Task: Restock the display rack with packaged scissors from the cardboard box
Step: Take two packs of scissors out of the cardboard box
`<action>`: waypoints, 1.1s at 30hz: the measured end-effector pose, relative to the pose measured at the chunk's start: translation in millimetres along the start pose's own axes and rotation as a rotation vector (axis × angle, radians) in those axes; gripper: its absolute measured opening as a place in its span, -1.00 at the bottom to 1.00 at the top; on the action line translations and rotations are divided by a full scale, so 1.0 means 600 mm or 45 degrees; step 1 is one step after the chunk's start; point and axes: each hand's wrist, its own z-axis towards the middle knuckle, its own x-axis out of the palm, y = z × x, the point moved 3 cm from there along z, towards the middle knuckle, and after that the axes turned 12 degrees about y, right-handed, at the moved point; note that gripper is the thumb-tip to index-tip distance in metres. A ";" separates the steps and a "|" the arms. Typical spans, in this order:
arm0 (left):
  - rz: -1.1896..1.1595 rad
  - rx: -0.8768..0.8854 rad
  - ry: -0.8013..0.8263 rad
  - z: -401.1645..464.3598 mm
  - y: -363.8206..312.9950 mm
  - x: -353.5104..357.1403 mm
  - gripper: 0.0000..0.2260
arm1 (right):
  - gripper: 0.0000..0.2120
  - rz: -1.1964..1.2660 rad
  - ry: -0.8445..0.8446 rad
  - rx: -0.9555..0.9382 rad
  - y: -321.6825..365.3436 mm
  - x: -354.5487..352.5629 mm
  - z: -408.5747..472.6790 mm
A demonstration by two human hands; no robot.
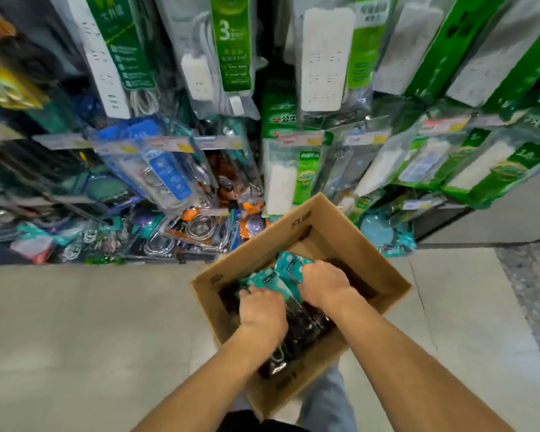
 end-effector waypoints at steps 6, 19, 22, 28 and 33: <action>-0.171 -0.249 0.145 0.016 -0.017 0.019 -0.59 | -0.62 -0.305 0.167 -0.166 -0.004 0.001 0.060; -1.431 -0.603 0.013 0.051 -0.068 0.081 -0.66 | -0.66 -0.064 0.137 -0.240 -0.049 0.017 0.092; -1.693 -0.678 -0.021 0.052 -0.057 0.092 -0.60 | -0.78 -0.015 0.204 -0.255 -0.058 0.020 0.093; -1.796 -0.639 0.018 0.064 -0.065 0.088 -0.64 | -0.85 0.082 0.295 -0.303 -0.069 0.021 0.091; -1.730 -0.575 -0.009 0.046 -0.059 0.073 -0.74 | -0.78 0.090 0.238 -0.350 -0.071 0.004 0.085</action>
